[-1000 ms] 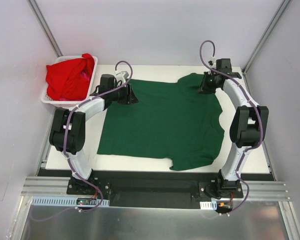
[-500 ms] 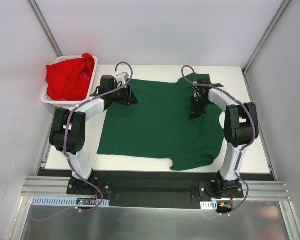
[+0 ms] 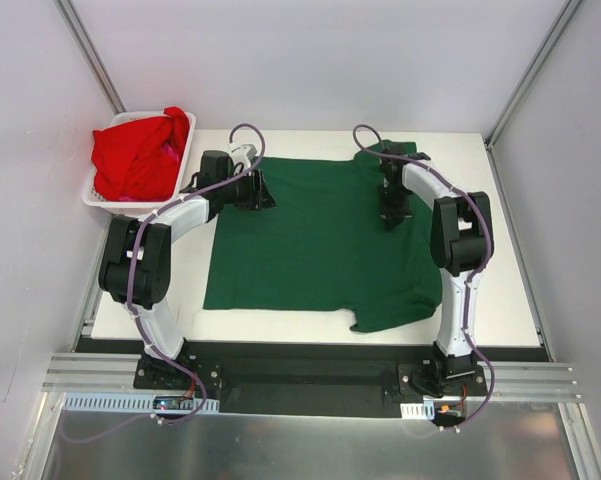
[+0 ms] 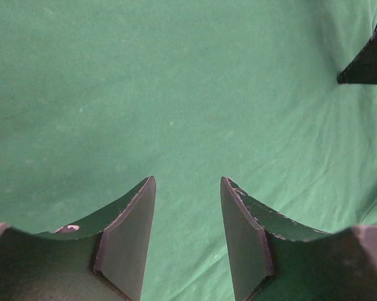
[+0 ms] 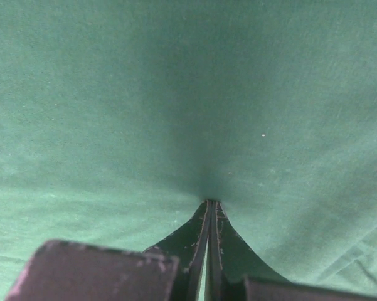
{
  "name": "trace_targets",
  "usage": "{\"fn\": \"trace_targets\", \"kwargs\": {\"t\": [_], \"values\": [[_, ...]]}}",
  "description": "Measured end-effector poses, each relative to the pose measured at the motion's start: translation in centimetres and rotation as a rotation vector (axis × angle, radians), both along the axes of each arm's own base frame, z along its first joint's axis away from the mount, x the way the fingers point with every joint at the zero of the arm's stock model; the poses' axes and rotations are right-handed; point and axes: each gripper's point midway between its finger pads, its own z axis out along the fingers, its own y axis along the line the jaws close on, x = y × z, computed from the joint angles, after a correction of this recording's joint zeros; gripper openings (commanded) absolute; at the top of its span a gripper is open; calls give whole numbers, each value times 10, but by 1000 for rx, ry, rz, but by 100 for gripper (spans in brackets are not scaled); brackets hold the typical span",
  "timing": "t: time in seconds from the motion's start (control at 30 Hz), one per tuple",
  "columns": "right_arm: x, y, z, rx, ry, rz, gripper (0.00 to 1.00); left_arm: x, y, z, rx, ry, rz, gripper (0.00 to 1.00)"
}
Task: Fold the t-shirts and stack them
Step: Flatten the tshirt out
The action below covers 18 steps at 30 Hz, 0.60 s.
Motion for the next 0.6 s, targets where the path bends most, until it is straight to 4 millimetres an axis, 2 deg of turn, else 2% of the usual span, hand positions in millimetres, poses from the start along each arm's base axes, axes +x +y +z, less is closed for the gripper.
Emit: {"fn": "trace_targets", "kwargs": {"t": [0.4, 0.6], "values": [[39, -1, 2, -32, -36, 35, 1, 3, 6, -1, 2, 1, 16, 45], [41, -1, 3, 5, -67, 31, 1, 3, 6, -1, 2, 1, 16, 40]]}}
